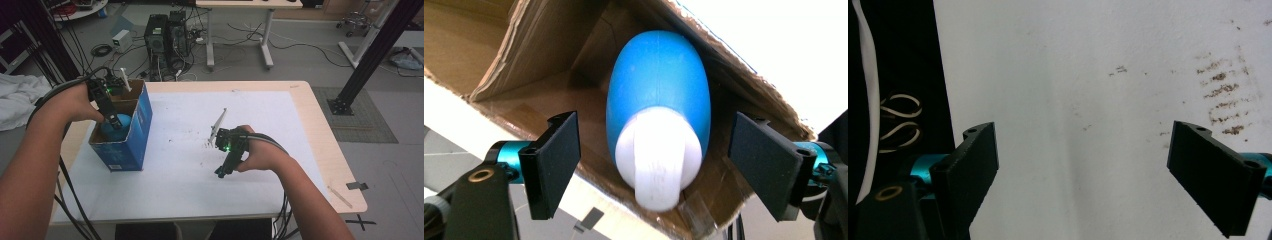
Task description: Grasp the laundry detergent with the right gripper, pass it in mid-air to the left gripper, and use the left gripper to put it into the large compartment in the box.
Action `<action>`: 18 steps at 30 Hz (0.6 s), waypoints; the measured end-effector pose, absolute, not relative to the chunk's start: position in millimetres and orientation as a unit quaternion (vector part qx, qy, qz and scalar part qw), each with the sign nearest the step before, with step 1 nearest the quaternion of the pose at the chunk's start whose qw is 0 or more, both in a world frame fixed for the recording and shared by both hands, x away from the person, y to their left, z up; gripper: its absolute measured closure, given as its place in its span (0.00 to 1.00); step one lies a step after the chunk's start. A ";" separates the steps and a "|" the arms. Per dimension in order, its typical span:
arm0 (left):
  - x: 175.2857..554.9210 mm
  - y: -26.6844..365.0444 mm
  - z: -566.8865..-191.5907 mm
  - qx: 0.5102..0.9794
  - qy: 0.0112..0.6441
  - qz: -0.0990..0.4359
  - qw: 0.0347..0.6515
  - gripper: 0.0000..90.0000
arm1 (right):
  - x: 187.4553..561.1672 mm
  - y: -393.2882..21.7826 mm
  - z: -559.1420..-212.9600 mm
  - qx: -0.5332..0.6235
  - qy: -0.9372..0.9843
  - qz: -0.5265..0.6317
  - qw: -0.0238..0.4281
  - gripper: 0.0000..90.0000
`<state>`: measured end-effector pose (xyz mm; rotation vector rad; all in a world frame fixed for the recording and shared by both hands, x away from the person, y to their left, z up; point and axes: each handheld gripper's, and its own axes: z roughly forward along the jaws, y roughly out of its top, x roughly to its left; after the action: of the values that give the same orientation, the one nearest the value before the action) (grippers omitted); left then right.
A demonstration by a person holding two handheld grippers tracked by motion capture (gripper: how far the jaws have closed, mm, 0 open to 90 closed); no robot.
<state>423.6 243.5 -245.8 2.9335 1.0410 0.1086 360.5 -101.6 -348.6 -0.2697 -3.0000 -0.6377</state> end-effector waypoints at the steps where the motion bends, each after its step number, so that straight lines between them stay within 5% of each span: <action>1: 423.3 243.9 -243.5 0.942 0.334 0.036 0.015 0.24 | 360.0 -101.9 -348.3 -0.092 -0.974 -0.205 0.033 0.14; 18: 408.7 223.8 -204.5 0.955 0.291 0.043 0.036 0.18 | 360.2 -112.1 -333.3 -0.094 -0.975 -0.200 0.023 0.14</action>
<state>408.7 223.8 -204.5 2.9331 0.8951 0.1335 360.2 -112.1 -333.3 -0.2925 -3.0194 -0.6194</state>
